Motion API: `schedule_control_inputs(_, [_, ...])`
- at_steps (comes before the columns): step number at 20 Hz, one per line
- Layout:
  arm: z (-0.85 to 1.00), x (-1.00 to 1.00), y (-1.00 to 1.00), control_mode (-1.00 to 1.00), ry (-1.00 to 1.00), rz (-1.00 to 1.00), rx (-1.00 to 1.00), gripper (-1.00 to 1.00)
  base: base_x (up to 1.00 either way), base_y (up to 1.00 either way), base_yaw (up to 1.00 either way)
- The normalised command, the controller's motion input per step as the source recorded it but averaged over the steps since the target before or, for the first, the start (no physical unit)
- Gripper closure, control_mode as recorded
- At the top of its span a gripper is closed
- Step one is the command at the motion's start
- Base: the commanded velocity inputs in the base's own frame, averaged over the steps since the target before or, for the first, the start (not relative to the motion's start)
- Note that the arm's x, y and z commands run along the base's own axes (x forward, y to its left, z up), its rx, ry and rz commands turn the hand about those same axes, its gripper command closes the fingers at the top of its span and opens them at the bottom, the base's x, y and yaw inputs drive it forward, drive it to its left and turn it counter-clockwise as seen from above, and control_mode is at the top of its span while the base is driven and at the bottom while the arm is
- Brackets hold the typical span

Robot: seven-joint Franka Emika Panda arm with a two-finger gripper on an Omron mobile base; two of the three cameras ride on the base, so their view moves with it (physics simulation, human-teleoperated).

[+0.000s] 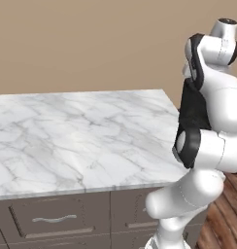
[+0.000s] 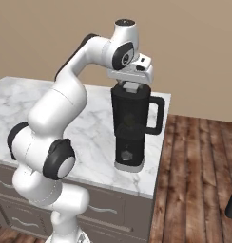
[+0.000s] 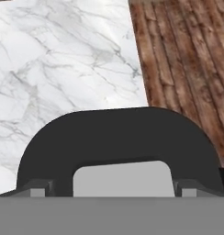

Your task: Grab the garlic and lemon wedge from the fridge, place them in the blender, close the lid, and turn on the blender to create a marinade.

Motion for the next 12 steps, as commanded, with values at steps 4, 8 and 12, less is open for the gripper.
schedule_control_inputs(4, [-0.35,-0.09,0.14,-1.00,-0.18,-0.04,-0.05,-1.00,0.00,0.00,0.00])
schedule_control_inputs(8, [-0.46,-0.16,0.24,-1.00,-0.21,-0.10,-0.19,-1.00,0.00,0.00,0.00])
schedule_control_inputs(12, [-0.10,-0.03,0.43,-1.00,-0.04,-0.11,-0.17,-1.00,0.00,0.00,0.00])
